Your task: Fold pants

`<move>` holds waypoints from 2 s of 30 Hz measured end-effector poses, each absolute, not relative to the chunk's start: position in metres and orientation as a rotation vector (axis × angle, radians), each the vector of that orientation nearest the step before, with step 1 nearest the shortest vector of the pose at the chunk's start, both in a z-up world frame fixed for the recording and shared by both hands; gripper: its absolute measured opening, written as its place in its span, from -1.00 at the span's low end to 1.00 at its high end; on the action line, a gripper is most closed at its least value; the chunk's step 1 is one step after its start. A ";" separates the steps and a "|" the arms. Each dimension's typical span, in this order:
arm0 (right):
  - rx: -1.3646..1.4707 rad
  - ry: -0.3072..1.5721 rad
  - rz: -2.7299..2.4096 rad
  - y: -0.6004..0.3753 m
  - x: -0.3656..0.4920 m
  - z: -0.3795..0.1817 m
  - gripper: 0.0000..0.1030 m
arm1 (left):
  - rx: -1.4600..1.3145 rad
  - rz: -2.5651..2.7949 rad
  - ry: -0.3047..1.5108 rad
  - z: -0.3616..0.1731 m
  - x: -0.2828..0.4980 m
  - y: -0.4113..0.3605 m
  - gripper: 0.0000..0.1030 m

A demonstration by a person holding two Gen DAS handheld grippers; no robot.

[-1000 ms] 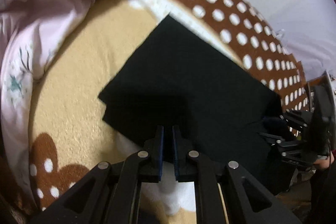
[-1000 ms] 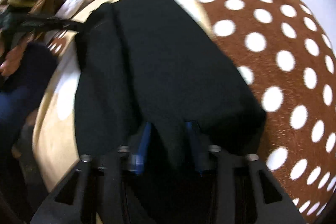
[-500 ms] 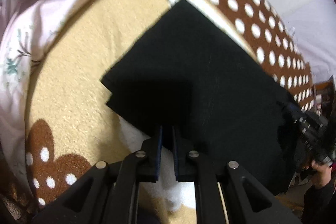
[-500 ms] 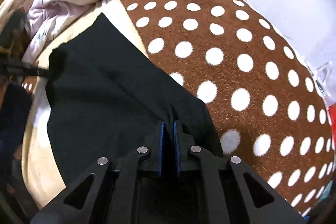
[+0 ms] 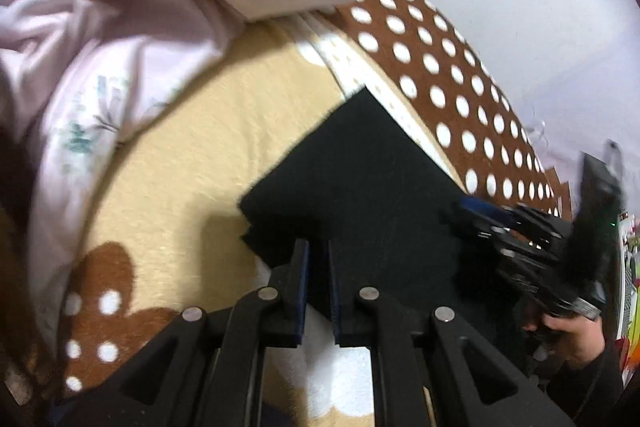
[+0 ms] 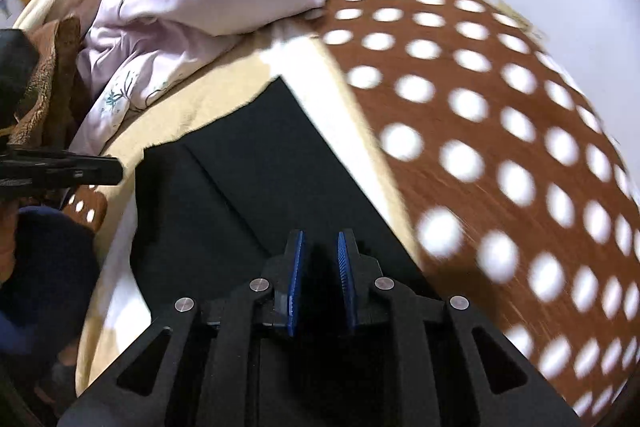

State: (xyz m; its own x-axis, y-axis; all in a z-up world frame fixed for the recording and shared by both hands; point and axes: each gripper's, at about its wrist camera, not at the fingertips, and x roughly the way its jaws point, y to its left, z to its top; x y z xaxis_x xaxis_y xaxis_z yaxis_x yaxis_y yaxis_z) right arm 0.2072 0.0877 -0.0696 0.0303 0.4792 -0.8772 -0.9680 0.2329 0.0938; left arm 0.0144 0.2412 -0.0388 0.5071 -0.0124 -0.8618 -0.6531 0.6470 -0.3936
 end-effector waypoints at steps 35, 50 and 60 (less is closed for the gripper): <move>-0.760 0.926 1.488 0.103 0.155 -0.090 -0.03 | -0.857 0.457 0.984 -0.047 0.003 0.259 -0.78; -0.860 0.870 1.502 0.122 0.150 -0.082 -0.90 | -0.857 0.431 0.978 -0.049 0.007 0.256 -0.78; -0.710 0.815 1.199 0.132 0.207 -0.057 -0.61 | -0.831 0.398 0.998 -0.054 0.014 0.247 -0.78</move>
State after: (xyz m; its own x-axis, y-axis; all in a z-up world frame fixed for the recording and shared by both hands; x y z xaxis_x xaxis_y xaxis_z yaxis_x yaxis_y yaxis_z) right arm 0.2072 0.1319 -0.0575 0.1583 0.5108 -0.8450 -0.9738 0.2224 -0.0480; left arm 0.0140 0.2472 -0.0543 0.5066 -0.0684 -0.8595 -0.6411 0.6367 -0.4285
